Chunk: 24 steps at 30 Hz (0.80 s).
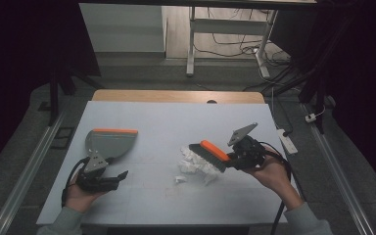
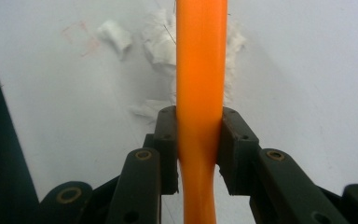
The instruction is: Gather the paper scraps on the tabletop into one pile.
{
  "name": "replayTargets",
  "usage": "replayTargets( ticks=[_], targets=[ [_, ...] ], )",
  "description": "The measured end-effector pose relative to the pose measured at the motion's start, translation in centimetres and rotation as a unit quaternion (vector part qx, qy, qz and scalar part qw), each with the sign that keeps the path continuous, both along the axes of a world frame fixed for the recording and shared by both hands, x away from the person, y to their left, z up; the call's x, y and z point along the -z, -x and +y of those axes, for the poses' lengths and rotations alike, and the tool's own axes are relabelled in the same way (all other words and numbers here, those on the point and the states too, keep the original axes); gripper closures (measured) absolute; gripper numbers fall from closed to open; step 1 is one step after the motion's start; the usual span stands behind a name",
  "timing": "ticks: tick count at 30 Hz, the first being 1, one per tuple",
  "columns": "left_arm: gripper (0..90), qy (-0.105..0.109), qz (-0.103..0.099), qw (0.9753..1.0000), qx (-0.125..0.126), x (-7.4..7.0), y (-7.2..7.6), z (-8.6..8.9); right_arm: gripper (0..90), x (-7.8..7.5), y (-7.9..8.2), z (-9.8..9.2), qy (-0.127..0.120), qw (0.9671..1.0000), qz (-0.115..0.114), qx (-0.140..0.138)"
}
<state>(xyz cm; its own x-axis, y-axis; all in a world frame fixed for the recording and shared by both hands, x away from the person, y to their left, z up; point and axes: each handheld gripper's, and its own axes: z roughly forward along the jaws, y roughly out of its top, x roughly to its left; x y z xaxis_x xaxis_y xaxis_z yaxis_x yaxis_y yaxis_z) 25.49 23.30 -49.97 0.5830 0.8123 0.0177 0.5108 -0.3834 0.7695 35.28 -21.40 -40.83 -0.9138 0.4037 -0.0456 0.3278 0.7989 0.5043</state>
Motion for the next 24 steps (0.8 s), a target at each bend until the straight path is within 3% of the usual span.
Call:
replayTargets(
  ticks=[4, 10, 13, 18, 21, 24],
  targets=[
    [27.5, -0.001, 0.000, 1.0000, 0.001, 0.0, 0.0, -0.1, 71.0, 0.3, -0.2, -0.5, -0.013, 0.9996, 0.005, 0.023],
    [27.4, -0.002, 0.002, 1.0000, 0.001, 0.1, -0.1, -0.1, 71.0, 0.8, 0.5, 0.2, -0.042, 0.9984, 0.034, 0.019],
    [27.4, -0.004, 0.003, 1.0000, 0.000, 0.1, -0.1, -0.2, 71.0, 1.3, 1.7, 2.6, -0.045, 0.9972, 0.060, -0.003],
    [27.4, -0.004, 0.002, 1.0000, 0.000, 0.1, -0.1, -0.2, 71.0, 2.6, 2.6, 8.8, -0.039, 0.9943, 0.095, -0.028],
    [27.4, -0.002, 0.002, 1.0000, -0.001, 0.1, -0.1, 0.0, 71.0, 3.7, 2.1, 11.8, -0.038, 0.9937, 0.100, -0.034],
    [27.5, -0.001, 0.001, 1.0000, -0.002, 0.1, 0.0, 0.1, 71.0, 4.6, 1.3, 13.3, -0.031, 0.9937, 0.105, -0.023]
  ],
)
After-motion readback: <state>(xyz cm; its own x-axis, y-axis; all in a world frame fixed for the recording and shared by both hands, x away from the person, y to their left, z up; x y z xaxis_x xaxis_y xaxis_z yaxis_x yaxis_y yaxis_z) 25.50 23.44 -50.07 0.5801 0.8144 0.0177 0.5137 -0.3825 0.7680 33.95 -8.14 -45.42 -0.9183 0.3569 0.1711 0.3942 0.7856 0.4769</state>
